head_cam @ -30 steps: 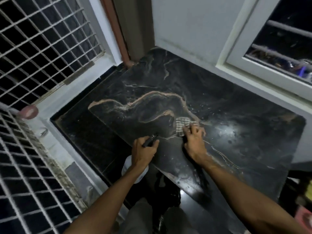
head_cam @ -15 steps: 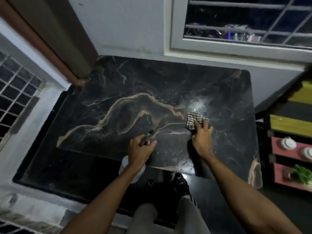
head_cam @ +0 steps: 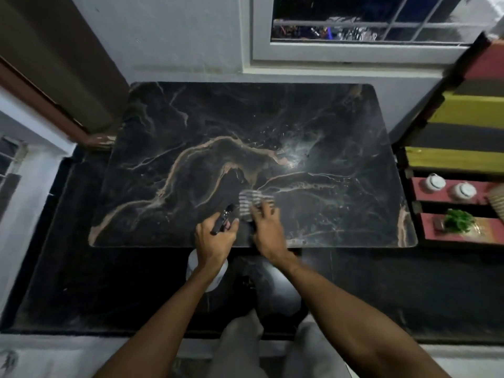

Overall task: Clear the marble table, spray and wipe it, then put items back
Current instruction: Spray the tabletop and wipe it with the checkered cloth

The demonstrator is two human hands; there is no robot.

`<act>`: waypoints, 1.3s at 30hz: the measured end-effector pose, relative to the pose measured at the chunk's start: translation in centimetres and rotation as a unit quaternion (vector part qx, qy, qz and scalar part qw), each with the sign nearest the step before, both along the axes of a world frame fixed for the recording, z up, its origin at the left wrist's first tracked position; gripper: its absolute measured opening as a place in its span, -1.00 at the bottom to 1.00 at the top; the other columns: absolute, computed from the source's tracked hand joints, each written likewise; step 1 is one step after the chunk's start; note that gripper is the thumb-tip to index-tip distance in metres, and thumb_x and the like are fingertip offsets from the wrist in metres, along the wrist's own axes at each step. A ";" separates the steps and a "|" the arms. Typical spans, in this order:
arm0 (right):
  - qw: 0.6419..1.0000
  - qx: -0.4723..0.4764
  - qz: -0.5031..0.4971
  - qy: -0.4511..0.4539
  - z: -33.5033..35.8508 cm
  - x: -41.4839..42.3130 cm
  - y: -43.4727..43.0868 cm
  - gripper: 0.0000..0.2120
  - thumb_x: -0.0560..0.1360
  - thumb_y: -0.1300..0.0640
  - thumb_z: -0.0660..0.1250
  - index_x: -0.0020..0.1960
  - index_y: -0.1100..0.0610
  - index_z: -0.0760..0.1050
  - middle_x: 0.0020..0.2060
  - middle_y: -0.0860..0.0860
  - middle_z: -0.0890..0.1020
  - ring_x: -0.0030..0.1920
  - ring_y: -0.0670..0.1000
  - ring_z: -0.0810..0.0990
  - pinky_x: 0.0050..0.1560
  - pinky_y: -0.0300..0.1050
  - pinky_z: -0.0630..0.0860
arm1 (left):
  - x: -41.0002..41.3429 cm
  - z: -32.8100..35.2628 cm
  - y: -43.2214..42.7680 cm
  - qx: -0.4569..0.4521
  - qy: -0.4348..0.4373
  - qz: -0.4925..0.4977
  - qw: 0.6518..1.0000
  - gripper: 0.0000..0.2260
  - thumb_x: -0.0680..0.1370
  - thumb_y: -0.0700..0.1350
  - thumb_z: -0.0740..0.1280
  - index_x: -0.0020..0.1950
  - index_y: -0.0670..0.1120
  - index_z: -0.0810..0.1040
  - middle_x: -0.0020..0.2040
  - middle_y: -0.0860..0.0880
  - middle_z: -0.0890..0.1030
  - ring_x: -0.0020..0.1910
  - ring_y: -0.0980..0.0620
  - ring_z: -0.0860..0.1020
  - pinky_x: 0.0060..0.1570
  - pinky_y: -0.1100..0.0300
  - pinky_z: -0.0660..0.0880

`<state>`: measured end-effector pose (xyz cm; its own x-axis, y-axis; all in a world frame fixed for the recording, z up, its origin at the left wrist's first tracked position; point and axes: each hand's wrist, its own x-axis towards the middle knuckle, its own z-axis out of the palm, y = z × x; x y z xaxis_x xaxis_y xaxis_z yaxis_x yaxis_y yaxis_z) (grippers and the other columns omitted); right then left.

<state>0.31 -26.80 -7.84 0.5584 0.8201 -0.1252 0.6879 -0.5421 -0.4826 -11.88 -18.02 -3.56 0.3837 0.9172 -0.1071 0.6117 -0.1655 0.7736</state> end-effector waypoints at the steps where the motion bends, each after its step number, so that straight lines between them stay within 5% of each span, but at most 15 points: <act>1: 0.996 0.008 0.087 -0.010 -0.1 -1.9 0.2 -0.21 0.30 0.36 0.35 0.50 0.09 0.29 0.52 0.14 0.20 0.16 0.20 0.33 0.13 0.06 0.50 | -0.2 0.0 0.0 0.010 0.000 -0.002 1.000 -0.74 0.46 -0.07 0.54 -0.33 -0.04 0.52 -0.41 0.02 0.57 -0.37 -0.03 0.58 -0.29 0.12 0.51; 4: 0.989 0.009 0.146 -0.010 -1.1 -2.2 -2.8 -0.18 0.30 0.38 0.37 0.51 0.00 0.28 0.53 0.07 0.22 0.14 0.17 0.37 0.10 0.03 0.50 | -0.3 -0.1 -0.4 0.012 -0.006 -0.013 1.000 -0.76 0.47 -0.09 0.54 -0.31 -0.11 0.56 -0.41 0.01 0.58 -0.40 0.01 0.56 -0.29 0.12 0.51; 9: 0.975 -0.017 -0.222 0.000 -1.3 5.6 -9.8 -0.28 0.35 0.43 0.28 0.47 0.07 0.37 0.53 0.12 0.20 0.23 0.20 0.29 0.22 0.11 0.50 | 1.4 0.0 -2.8 -0.004 -0.015 -0.031 0.999 -0.68 0.46 -0.08 0.54 -0.36 -0.10 0.46 -0.46 0.04 0.52 -0.44 0.06 0.53 -0.30 0.20 0.42; 15: 0.998 -0.013 0.050 -0.045 -1.0 5.5 -13.8 -0.27 0.35 0.38 0.22 0.50 0.00 0.34 0.53 0.06 0.24 0.14 0.15 0.36 0.01 0.00 0.54 | 5.6 -0.7 -8.9 -0.037 -0.001 -0.075 0.997 -0.71 0.46 -0.02 0.53 -0.35 -0.02 0.47 -0.43 0.07 0.55 -0.38 0.03 0.58 -0.24 0.15 0.49; 20: 0.953 -0.021 -0.303 -0.007 -1.2 14.6 -21.8 -0.33 0.34 0.44 0.27 0.43 0.12 0.42 0.50 0.13 0.22 0.31 0.28 0.29 0.24 0.16 0.49 | 9.7 -1.5 -14.9 -0.068 0.023 -0.089 0.993 -0.62 0.46 0.11 0.42 -0.39 -0.13 0.49 -0.48 -0.04 0.53 -0.43 -0.06 0.56 -0.33 0.00 0.56; 24: 0.979 -0.026 -0.200 -0.024 -0.9 17.7 -25.2 -0.31 0.35 0.42 0.29 0.45 0.09 0.39 0.51 0.12 0.21 0.34 0.28 0.28 0.23 0.09 0.49 | 14.1 -1.1 -19.0 -0.080 0.034 -0.109 0.990 -0.69 0.47 0.03 0.52 -0.35 -0.11 0.55 -0.44 0.00 0.57 -0.37 -0.02 0.57 -0.27 0.09 0.55; 28: 0.951 -0.020 -0.307 -0.007 -1.0 20.8 -26.1 -0.36 0.35 0.43 0.30 0.41 0.12 0.45 0.46 0.14 0.26 0.19 0.24 0.33 0.18 0.12 0.51 | 17.8 -0.4 -21.2 -0.073 0.040 -0.105 0.991 -0.65 0.48 0.00 0.53 -0.38 -0.14 0.51 -0.44 -0.04 0.56 -0.39 -0.05 0.53 -0.30 0.16 0.40; 33: 0.984 -0.027 -0.170 -0.036 -1.2 22.7 -25.7 -0.33 0.33 0.39 0.33 0.43 0.10 0.42 0.49 0.12 0.25 0.23 0.19 0.33 0.21 0.02 0.51 | 20.3 0.4 -21.1 -0.093 0.038 -0.055 0.993 -0.63 0.42 0.10 0.56 -0.39 0.01 0.43 -0.36 -0.01 0.58 -0.27 -0.08 0.58 -0.23 0.10 0.48; 36: 0.965 -0.029 -0.262 0.004 -0.9 23.7 -23.9 -0.38 0.36 0.37 0.32 0.41 0.12 0.43 0.49 0.15 0.24 0.23 0.25 0.33 0.26 0.12 0.46 | 20.4 0.5 -19.8 -0.080 0.037 -0.027 0.996 -0.60 0.46 0.06 0.53 -0.44 -0.04 0.42 -0.44 0.01 0.53 -0.35 -0.09 0.57 -0.27 0.16 0.40; 39: 0.993 -0.031 -0.118 -0.003 -1.0 22.4 -20.9 -0.28 0.32 0.37 0.32 0.45 0.07 0.35 0.51 0.17 0.20 0.32 0.29 0.28 0.31 0.19 0.42 | 20.2 1.2 -18.6 -0.054 0.029 -0.011 0.998 -0.63 0.47 0.00 0.54 -0.41 -0.10 0.47 -0.48 0.03 0.51 -0.42 0.01 0.52 -0.32 0.20 0.35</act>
